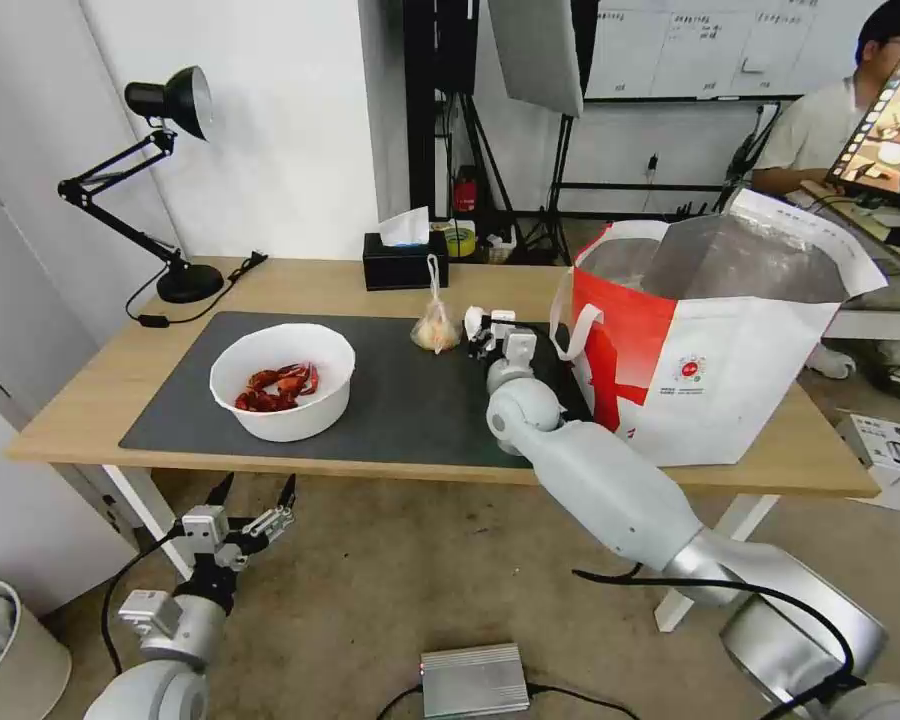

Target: Pick up the trash from the table and place it into the takeout bag.

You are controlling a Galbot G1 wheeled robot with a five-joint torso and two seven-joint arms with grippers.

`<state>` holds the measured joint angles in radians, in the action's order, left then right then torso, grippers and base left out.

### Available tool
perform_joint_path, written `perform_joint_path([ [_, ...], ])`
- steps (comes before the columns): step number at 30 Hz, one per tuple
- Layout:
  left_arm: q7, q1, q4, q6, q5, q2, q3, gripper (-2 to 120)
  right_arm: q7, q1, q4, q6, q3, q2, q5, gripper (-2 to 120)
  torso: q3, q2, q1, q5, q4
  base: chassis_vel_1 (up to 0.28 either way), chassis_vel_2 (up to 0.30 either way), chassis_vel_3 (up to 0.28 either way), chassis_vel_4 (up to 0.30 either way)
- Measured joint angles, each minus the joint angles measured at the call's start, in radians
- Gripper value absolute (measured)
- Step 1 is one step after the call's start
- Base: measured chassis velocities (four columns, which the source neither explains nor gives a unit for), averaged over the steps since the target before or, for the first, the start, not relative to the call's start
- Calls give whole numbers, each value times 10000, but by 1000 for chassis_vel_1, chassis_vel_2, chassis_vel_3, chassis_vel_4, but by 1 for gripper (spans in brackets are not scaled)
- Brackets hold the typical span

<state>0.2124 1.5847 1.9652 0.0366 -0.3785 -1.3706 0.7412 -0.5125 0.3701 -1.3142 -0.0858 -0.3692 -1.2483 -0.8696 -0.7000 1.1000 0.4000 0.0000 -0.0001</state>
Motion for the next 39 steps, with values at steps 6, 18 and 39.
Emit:
perform_joint_path([
  [6, 1, 8, -1, 1, 0, -34, 112, 100, 222, 418, -1235, 221, -124, 452, 47, 0, 1, 0, -1, 0, 1, 0, 0, 0, 0],
  [18, -4, 88, 88, -56, -5, 12, 241, 100, 1069, 2387, -4146, 664, 288, 2130, 1637, 0, 1, 0, -2, 1, 1, 0, 0, 0, 0],
  [39, 26, 62, 415, -113, 149, 54, 270, 100, 3304, 6309, -8226, 2335, 4270, 5214, 3635, 0, 1, -1, -1, 1, 1, 0, 0, 0, 0],
])
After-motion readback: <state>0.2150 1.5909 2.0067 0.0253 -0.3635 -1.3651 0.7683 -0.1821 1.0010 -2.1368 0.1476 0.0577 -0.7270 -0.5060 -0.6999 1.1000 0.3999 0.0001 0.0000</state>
